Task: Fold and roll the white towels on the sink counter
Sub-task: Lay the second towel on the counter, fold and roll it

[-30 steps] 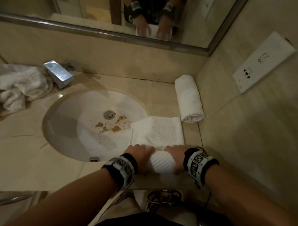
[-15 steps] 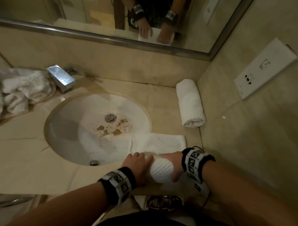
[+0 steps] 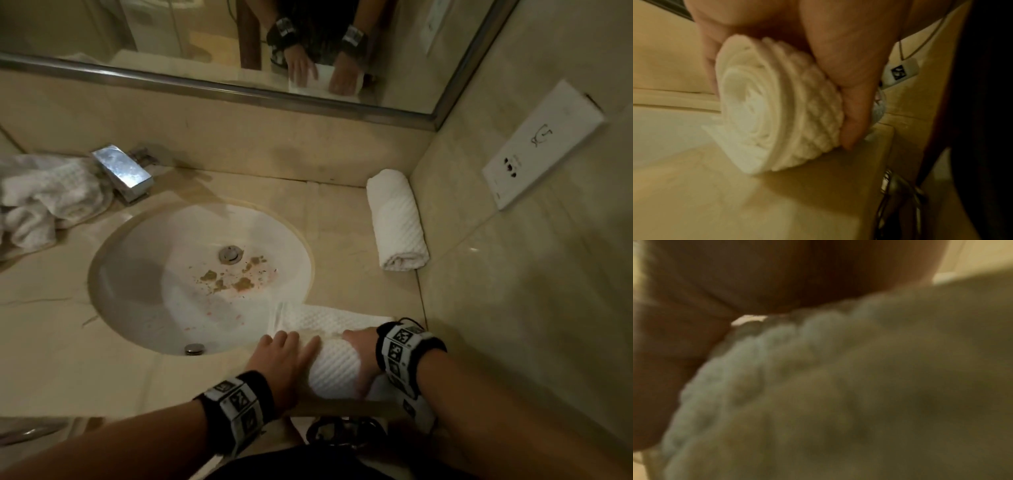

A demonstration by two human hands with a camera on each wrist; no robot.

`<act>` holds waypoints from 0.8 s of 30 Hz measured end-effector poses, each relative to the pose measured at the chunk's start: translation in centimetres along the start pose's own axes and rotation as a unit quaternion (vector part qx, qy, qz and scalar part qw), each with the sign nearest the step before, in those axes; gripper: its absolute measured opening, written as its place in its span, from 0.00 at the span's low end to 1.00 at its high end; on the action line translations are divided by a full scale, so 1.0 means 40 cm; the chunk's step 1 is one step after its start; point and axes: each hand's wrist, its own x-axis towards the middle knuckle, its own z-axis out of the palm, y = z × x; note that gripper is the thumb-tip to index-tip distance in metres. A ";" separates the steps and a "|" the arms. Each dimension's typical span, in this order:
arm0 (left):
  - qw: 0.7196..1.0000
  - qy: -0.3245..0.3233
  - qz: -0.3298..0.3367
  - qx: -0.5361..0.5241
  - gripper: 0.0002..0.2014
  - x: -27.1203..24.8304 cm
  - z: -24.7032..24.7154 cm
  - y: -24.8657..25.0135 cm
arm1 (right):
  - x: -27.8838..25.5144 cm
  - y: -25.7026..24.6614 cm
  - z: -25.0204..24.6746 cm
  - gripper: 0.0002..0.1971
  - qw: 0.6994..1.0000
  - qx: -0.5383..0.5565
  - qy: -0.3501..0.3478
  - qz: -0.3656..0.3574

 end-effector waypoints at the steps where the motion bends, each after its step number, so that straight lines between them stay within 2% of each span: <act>1: 1.000 -0.010 0.003 -0.027 0.44 0.011 -0.019 -0.007 | -0.002 0.001 0.002 0.62 1.000 -0.006 0.007 0.007; 4: 0.987 -0.111 -0.023 -0.111 0.43 0.059 -0.085 -0.021 | -0.011 0.000 0.021 0.59 0.997 -0.031 0.047 0.044; 6: 0.977 -0.178 -0.099 -0.068 0.39 0.094 -0.115 0.007 | -0.017 -0.017 0.033 0.60 0.995 -0.039 0.069 0.055; 7: 0.972 -0.192 -0.135 -0.027 0.38 0.099 -0.122 0.021 | -0.015 -0.022 0.044 0.59 0.993 -0.040 0.089 0.060; 8: 0.968 -0.206 -0.142 -0.008 0.40 0.102 -0.122 0.024 | -0.017 -0.028 0.054 0.58 0.992 -0.034 0.107 0.060; 10: 0.978 -0.192 -0.060 -0.050 0.46 0.092 -0.109 0.000 | -0.023 -0.027 0.068 0.55 0.992 -0.016 0.115 0.056; 11: 0.987 -0.151 -0.017 -0.056 0.49 0.077 -0.100 -0.011 | -0.027 -0.025 0.067 0.54 0.992 0.002 0.119 0.049; 13: 0.998 -0.039 0.043 -0.006 0.50 0.043 -0.076 -0.025 | -0.028 -0.023 0.064 0.54 0.994 0.054 0.077 0.047; 14: 0.998 -0.005 0.054 0.015 0.48 0.035 -0.067 -0.015 | -0.036 -0.028 0.055 0.56 0.995 0.073 0.053 0.050; 15: 0.998 -0.002 0.061 0.020 0.47 0.035 -0.062 -0.009 | -0.023 -0.020 0.065 0.59 0.996 0.066 0.026 0.048; 16: 0.998 -0.027 0.064 0.008 0.45 0.040 -0.068 0.003 | 0.039 0.017 0.107 0.62 0.995 0.083 0.019 0.050; 18: 0.989 -0.129 0.061 -0.035 0.45 0.066 -0.098 0.010 | 0.164 0.084 0.190 0.69 0.996 0.062 -0.002 0.059; 19: 0.982 -0.172 0.061 -0.050 0.45 0.080 -0.116 0.010 | 0.174 0.098 0.201 0.69 0.995 0.063 -0.003 0.076; 21: 0.974 -0.211 0.057 -0.068 0.41 0.095 -0.134 0.012 | 0.103 0.086 0.163 0.65 0.995 0.064 0.013 0.071; 24: 0.964 -0.225 0.047 -0.136 0.33 0.102 -0.129 0.000 | -0.067 0.036 0.076 0.61 0.994 0.105 -0.005 0.044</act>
